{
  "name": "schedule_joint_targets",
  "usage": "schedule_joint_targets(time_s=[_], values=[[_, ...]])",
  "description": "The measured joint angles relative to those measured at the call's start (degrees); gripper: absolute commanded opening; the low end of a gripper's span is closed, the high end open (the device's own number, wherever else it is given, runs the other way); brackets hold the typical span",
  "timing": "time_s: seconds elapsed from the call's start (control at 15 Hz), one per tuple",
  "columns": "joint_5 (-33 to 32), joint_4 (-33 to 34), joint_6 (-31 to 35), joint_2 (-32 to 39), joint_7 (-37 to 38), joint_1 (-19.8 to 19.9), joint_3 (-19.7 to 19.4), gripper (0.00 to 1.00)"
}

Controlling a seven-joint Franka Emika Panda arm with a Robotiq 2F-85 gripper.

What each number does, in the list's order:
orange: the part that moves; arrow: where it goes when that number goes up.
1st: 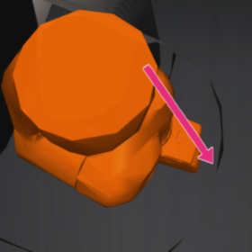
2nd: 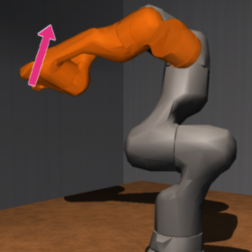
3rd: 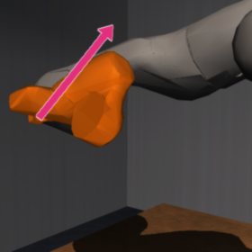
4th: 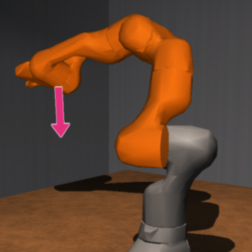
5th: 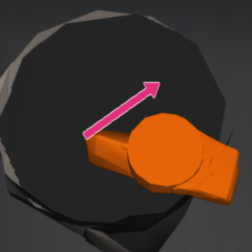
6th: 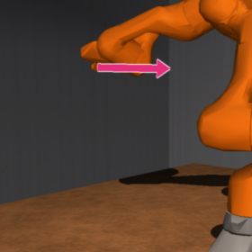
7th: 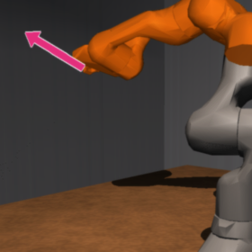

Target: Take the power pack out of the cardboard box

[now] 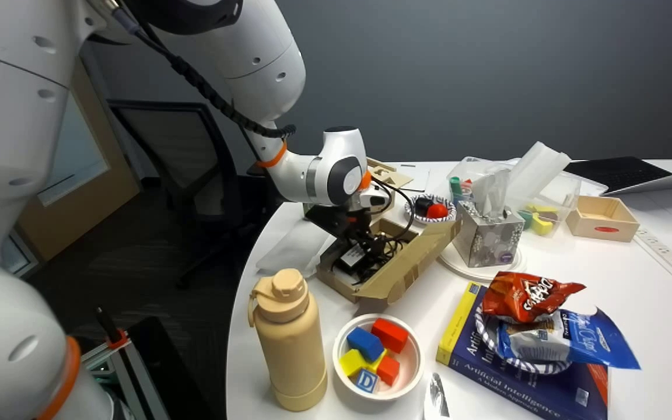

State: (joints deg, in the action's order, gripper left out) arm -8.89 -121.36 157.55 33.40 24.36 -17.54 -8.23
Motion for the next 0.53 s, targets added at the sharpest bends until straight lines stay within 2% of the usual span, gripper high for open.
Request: schedule_joint_targets(time_s=[0.53], values=[[5.7, 2.91, -3.6, -0.36, -2.96, 5.3, 4.21, 0.39]])
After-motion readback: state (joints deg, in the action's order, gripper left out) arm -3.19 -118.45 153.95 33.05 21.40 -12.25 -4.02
